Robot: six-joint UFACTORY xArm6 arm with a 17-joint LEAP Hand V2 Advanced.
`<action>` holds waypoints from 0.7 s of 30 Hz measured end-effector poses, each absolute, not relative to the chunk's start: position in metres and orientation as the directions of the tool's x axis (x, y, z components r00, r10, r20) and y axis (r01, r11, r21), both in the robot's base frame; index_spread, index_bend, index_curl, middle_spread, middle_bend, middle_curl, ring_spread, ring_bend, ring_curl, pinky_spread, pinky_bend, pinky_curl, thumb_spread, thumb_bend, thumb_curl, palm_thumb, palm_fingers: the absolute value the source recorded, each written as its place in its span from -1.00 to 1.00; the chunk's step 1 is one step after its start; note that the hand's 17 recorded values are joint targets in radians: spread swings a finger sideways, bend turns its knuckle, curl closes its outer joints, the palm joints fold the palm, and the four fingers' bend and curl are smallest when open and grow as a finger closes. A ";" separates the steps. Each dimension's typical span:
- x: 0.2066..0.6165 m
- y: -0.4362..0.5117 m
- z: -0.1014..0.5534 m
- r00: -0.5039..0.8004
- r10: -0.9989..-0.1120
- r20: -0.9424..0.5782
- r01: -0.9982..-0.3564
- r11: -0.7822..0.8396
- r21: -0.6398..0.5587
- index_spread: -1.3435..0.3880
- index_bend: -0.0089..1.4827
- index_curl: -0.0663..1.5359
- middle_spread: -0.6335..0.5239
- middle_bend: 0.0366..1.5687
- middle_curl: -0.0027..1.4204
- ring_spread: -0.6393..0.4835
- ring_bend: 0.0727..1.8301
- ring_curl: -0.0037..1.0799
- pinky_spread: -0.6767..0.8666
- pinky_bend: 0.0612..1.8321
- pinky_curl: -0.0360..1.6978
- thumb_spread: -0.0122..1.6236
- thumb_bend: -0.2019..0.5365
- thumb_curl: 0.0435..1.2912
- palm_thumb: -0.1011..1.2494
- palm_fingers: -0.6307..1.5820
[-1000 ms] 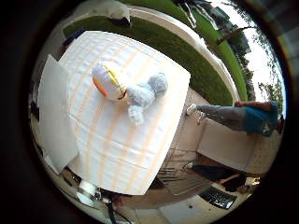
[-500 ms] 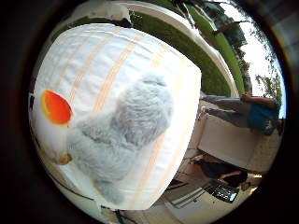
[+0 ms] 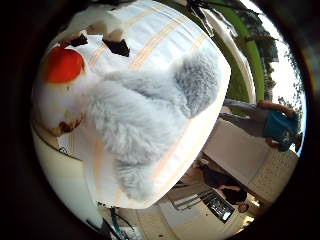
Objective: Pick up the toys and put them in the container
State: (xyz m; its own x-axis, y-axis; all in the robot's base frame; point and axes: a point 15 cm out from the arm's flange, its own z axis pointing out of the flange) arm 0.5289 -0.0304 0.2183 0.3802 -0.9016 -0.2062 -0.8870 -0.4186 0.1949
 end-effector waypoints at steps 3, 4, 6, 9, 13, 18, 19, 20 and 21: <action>0.515 -0.032 0.238 0.374 -0.901 -0.220 -0.884 -0.418 0.210 0.12 -0.18 -0.34 -0.04 0.26 0.00 0.24 0.31 0.13 0.39 0.21 -0.23 0.40 -0.23 -0.22 0.48 0.69; 0.509 -0.033 0.246 0.372 -0.901 -0.224 -0.883 -0.418 0.216 0.10 -0.16 -0.32 -0.05 0.28 0.02 0.22 0.33 0.14 0.38 0.25 -0.21 0.41 -0.24 -0.21 0.49 0.67; 0.495 -0.032 0.280 0.378 -0.897 -0.227 -0.883 -0.423 0.201 0.06 -0.07 -0.25 -0.08 0.37 0.07 0.17 0.38 0.20 0.33 0.35 -0.14 0.41 -0.26 -0.17 0.50 0.61; 0.485 -0.031 0.316 0.397 -0.893 -0.213 -0.887 -0.433 0.162 0.03 -0.03 -0.20 -0.10 0.41 0.11 0.13 0.42 0.24 0.30 0.41 -0.10 0.41 -0.27 -0.13 0.52 0.57; 0.467 -0.021 0.368 0.433 -0.877 -0.209 -0.886 -0.457 0.080 -0.01 0.03 -0.12 -0.12 0.47 0.16 0.09 0.46 0.29 0.25 0.47 -0.05 0.43 -0.31 -0.09 0.53 0.52; 0.422 0.016 0.430 0.499 -0.825 -0.264 -0.855 -0.518 0.001 -0.03 0.07 -0.04 -0.13 0.50 0.19 0.05 0.50 0.33 0.21 0.51 0.00 0.43 -0.35 -0.05 0.53 0.49; 0.414 0.025 0.440 0.519 -0.811 -0.270 -0.845 -0.535 -0.016 -0.04 0.08 -0.03 -0.13 0.51 0.20 0.05 0.50 0.33 0.21 0.51 0.00 0.44 -0.36 -0.04 0.53 0.48; 0.405 0.036 0.451 0.543 -0.794 -0.275 -0.831 -0.556 -0.036 -0.05 0.09 0.00 -0.14 0.52 0.21 0.04 0.52 0.35 0.20 0.52 0.02 0.44 -0.37 -0.03 0.54 0.47; 0.397 0.045 0.462 0.565 -0.780 -0.270 -0.818 -0.573 -0.056 -0.05 0.10 0.02 -0.14 0.53 0.22 0.03 0.52 0.35 0.19 0.53 0.02 0.44 -0.38 -0.02 0.54 0.47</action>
